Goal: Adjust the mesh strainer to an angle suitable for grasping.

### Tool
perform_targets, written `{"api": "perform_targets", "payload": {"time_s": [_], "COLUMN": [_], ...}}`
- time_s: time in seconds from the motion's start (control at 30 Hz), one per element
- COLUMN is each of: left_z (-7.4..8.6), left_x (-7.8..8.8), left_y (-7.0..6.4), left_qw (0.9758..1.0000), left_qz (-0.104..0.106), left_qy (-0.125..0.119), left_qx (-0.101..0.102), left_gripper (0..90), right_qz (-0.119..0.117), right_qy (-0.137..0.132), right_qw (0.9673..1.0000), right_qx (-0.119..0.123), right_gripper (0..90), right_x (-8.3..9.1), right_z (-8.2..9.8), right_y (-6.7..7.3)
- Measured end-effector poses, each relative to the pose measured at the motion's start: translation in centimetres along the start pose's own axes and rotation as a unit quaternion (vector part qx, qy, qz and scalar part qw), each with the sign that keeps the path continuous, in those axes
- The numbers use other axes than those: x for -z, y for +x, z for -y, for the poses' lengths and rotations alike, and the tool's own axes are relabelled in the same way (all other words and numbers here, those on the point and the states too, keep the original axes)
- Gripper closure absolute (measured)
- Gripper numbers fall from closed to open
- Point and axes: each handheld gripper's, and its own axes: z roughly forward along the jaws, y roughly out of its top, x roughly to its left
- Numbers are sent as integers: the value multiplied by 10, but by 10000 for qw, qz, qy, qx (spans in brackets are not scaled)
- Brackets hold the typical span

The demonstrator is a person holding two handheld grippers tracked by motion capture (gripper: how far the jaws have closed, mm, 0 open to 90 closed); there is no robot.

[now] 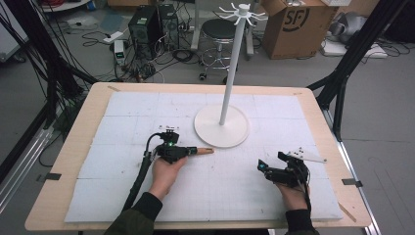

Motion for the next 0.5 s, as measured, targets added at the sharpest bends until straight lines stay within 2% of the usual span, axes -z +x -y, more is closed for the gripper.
{"api": "perform_targets", "payload": {"time_s": [0.17, 0.3, 0.43, 0.5], "left_z": [-6, -7, -8, -7], "left_x": [13, 20, 18, 15], "left_y": [16, 28, 38, 39], "left_qw": [9996, 9989, 9986, 9984], "left_qz": [-255, -447, -460, -504], "left_qy": [-103, -74, -37, 19], "left_qx": [69, 96, 271, 236], "left_gripper": [900, 900, 900, 900], "right_qz": [42, 39, 42, 48], "right_qy": [10, 18, 17, 27], "right_qw": [10000, 10000, 10000, 10000], "right_qx": [4, -13, 19, 28], "right_gripper": [64, 64, 64, 64], "right_x": [0, -1, -1, -2], "right_z": [0, 0, 0, 0], "right_y": [0, 1, 1, 1]}}
